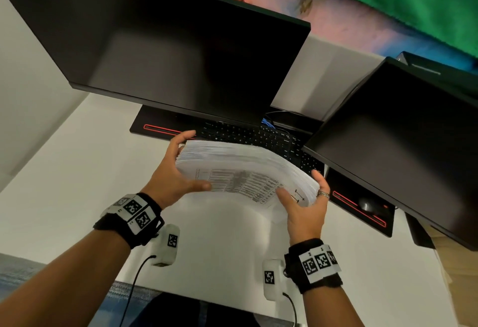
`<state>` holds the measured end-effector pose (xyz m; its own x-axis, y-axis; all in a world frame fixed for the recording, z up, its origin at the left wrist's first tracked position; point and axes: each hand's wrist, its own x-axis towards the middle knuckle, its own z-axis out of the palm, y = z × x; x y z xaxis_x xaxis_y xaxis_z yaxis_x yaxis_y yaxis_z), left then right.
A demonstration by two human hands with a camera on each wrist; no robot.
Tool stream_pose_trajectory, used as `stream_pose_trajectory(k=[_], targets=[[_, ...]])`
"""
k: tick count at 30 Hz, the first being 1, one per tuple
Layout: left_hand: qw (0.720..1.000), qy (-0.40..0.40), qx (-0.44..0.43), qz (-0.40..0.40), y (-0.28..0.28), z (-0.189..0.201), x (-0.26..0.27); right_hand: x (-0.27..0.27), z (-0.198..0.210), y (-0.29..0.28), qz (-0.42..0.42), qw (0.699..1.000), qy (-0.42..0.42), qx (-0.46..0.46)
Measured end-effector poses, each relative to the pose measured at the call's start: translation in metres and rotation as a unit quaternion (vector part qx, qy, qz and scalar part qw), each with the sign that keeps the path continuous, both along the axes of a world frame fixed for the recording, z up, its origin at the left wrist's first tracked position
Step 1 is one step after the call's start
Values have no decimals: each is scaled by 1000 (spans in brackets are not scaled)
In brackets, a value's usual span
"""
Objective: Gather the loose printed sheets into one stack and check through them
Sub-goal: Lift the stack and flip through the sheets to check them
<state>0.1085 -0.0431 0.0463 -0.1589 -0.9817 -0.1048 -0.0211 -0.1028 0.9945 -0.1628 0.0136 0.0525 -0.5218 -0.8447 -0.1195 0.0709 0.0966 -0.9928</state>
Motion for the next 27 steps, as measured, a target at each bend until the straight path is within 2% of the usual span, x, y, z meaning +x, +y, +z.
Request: stream_pose_trajectory(k=[4,8,11,14,16,21,27], targets=[[1000,14,6,20,-2,-1,-5,-4,-1,0,16,1000,10,3],[986,-136,-51,77,-3,7,-17,-8,4,-2,20,1000,4,15],[986,-121,-80,84,1,9,-15,-14,8,5,3,1000,-4,-7],[999,-11,-42,25,11,3,-5,-14,7,16,5,1000,8,-11],[998,23,-47,36,14,2,-8,-12,3,19,0,1000,18,-21],[980,-1,-103,171,17,5,-29,-5,-1,15,-88,995,10,-37],[975,-29,-128,180,16,5,-29,-9,1,6,-126,991,-32,-39]])
